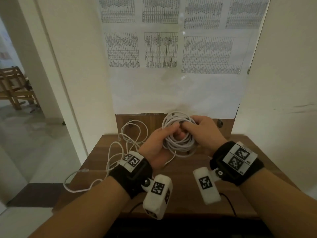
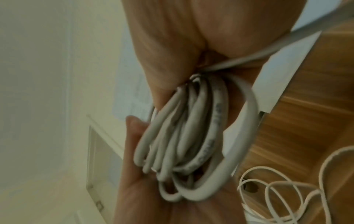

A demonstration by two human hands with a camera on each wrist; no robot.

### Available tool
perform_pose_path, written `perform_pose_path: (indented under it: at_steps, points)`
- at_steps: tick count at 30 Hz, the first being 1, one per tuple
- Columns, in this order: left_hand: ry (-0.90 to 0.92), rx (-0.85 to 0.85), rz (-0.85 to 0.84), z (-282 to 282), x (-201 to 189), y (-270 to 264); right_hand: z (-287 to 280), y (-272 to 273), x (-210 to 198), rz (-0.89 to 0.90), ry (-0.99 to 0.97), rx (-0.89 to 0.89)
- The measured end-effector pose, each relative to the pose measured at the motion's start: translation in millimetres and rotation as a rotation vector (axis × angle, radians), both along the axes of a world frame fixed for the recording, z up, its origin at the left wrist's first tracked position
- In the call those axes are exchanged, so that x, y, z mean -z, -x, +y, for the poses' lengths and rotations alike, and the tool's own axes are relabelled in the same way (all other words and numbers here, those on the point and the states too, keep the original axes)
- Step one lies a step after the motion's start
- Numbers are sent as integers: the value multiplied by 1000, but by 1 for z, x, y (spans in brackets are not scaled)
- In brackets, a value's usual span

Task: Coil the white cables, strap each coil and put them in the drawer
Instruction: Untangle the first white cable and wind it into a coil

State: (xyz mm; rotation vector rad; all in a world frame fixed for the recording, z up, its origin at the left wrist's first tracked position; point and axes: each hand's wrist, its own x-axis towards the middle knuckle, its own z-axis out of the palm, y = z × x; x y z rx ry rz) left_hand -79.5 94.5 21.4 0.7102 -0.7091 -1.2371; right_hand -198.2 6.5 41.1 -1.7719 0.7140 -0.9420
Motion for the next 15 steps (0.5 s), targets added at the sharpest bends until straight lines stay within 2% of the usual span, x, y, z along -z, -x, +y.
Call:
perform_pose_path:
  at_steps: [4, 8, 12, 15]
  points:
    - [-34, -42, 53, -5, 0, 5, 5, -5, 1, -109, -194, -40]
    - [-17, 38, 76, -5, 2, -8, 5, -3, -4, -70, -251, -254]
    - [-24, 38, -51, -4, -1, -20, 1, 3, 0, 48, -56, -243]
    - [-48, -43, -55, -1, -9, -28, 0, 11, 6, 149, 107, -215]
